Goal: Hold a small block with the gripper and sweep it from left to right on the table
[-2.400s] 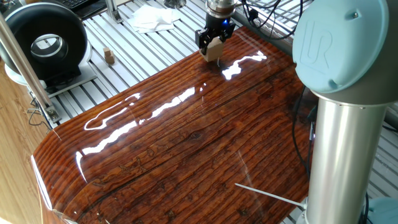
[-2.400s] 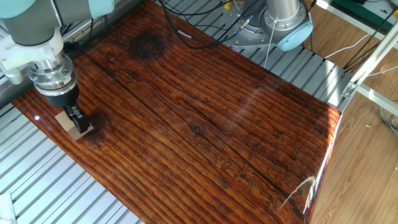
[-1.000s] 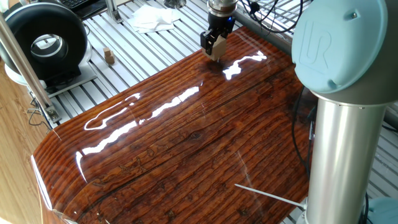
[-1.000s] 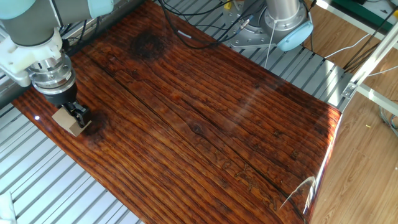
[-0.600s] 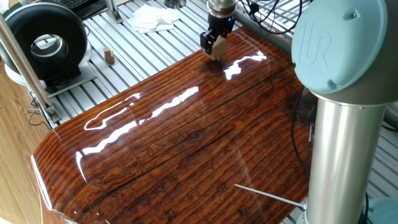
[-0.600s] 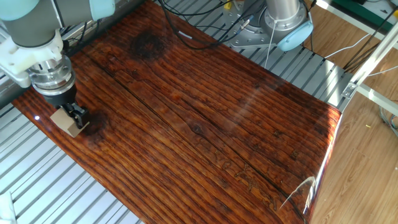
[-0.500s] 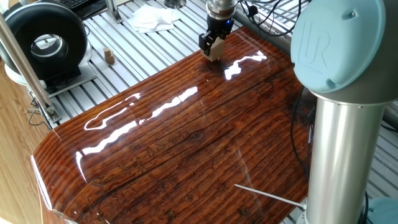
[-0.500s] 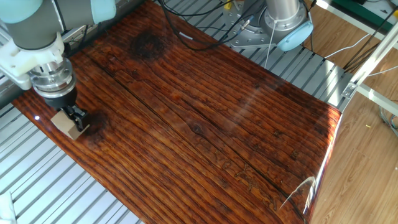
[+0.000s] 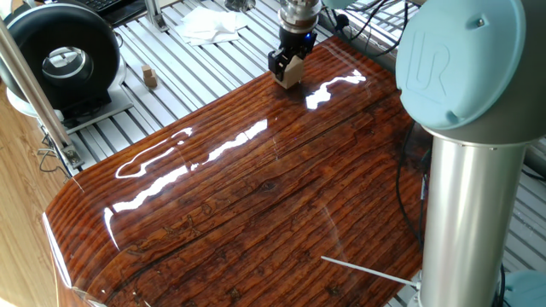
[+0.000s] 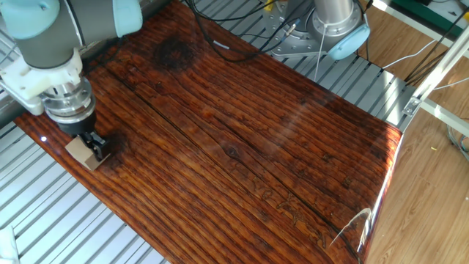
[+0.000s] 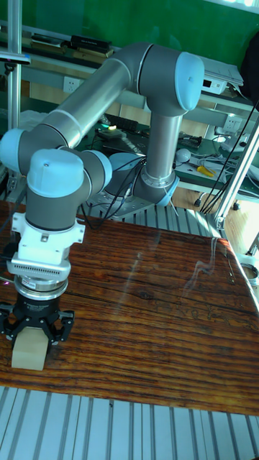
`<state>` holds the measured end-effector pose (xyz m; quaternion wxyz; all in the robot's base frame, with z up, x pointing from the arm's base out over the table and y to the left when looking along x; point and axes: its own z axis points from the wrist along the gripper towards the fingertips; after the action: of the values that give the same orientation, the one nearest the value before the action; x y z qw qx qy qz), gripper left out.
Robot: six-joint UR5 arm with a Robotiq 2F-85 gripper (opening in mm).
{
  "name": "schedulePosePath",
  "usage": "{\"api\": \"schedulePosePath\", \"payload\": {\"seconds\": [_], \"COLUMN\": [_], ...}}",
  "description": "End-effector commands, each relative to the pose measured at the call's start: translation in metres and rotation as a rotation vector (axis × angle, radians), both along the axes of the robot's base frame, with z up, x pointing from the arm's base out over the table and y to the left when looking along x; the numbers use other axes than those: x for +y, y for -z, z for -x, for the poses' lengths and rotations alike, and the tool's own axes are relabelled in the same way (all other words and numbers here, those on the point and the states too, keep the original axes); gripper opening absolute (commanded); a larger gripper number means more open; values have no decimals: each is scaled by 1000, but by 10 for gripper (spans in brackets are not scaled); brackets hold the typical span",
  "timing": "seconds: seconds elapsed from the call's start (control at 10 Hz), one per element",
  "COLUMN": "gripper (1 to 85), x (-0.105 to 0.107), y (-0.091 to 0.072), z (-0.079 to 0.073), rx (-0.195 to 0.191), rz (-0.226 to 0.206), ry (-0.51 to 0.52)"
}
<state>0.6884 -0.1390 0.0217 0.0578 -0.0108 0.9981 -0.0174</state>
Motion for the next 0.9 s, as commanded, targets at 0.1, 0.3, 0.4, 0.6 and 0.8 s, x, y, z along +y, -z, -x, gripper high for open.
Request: {"api": "schedulePosePath", "payload": {"seconds": [0.1,0.3,0.4,0.6,0.8], "gripper": [10,10,10,10,10], "x": [10,9,7,0,0], "y": [0,0,1,0,1], "z": [1,1,2,2,3], "rx": [12,13,11,8,7], "rz": [-6,-3,0,13,14], "ry": [17,17,18,14,14]}}
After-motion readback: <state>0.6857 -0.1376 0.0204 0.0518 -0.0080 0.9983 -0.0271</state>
